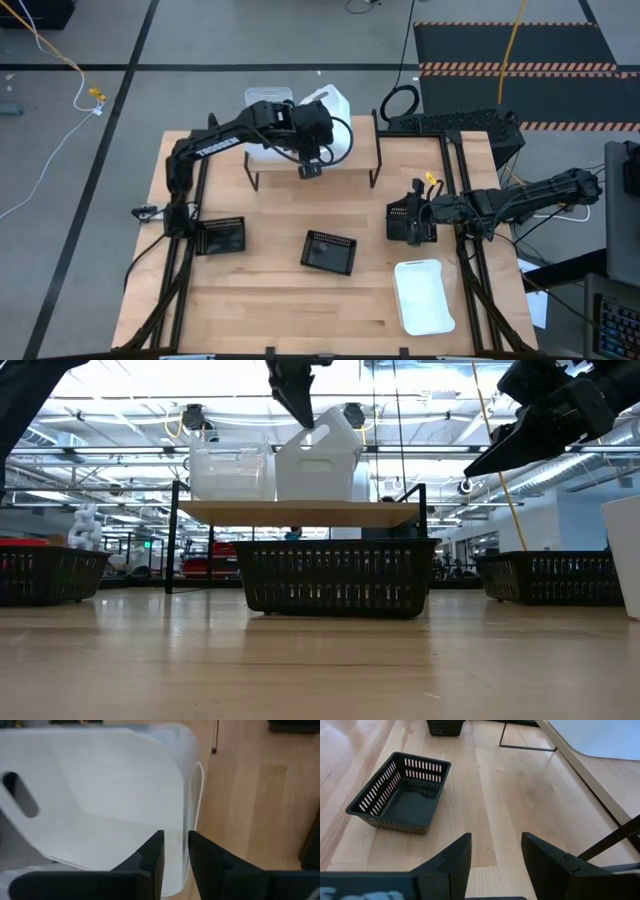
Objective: Stack baskets on shelf by color
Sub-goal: Stack the left white bin on top of the white bin on the shelf
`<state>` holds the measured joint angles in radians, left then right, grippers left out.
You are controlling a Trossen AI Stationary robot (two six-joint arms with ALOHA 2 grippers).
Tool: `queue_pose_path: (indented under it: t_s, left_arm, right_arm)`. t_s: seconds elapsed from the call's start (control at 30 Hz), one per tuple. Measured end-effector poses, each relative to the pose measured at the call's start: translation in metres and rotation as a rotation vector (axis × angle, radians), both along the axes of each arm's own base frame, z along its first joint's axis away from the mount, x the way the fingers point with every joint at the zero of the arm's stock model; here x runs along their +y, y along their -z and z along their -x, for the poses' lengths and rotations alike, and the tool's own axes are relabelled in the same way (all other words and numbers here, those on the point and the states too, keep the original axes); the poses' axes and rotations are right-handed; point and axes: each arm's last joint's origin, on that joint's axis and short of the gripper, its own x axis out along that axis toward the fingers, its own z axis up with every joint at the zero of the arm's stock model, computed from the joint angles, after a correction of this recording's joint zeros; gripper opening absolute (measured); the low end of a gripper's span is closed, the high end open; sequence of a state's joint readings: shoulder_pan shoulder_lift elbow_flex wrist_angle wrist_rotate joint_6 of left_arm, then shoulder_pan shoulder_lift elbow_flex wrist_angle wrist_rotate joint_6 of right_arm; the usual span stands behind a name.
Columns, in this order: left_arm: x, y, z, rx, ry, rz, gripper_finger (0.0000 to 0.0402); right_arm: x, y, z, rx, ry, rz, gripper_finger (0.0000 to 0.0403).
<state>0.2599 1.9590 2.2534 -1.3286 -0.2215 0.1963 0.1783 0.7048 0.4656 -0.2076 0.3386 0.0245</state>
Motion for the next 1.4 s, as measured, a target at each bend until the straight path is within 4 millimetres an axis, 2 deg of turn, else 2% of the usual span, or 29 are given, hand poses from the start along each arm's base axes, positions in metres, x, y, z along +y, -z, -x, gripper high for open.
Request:
queue_pose_path:
  t_s: [0.23, 0.33, 0.43, 0.63, 0.7, 0.93, 1.13, 1.4]
  left_arm:
    - [0.002, 0.023, -0.009, 0.026, 0.023, 0.017, 0.0172]
    - [0.003, 0.031, -0.010, 0.054, 0.028, 0.020, 0.0186]
    - [0.003, 0.034, -0.011, 0.051, 0.031, 0.018, 0.0156]
    - [0.004, 0.025, -0.015, -0.042, 0.024, 0.001, 0.0031]
    - [0.004, 0.022, -0.014, -0.063, 0.020, 0.000, 0.0010]
    - [0.003, 0.019, -0.007, -0.028, 0.025, -0.013, 0.0005]
    - [0.000, 0.008, 0.001, -0.020, 0.045, -0.065, 0.0004]
    - [-0.008, -0.032, 0.021, -0.026, 0.058, -0.167, 0.0003]
  right_arm:
    - [0.000, 0.001, 0.000, 0.006, 0.008, -0.012, 0.0169]
    - [0.000, 0.001, 0.000, 0.006, 0.008, -0.012, 0.0169]
    - [0.000, 0.001, 0.000, 0.005, 0.007, -0.013, 0.0169]
    - [0.000, 0.001, 0.000, 0.005, 0.008, -0.013, 0.0169]
    - [0.000, 0.001, 0.000, 0.006, 0.007, -0.013, 0.0169]
    - [0.000, 0.002, 0.001, 0.014, 0.011, -0.018, 0.0169]
    - [0.000, 0.001, 0.000, 0.006, 0.011, -0.019, 0.0169]
    - [0.000, 0.000, 0.000, -0.001, 0.009, -0.018, 0.0169]
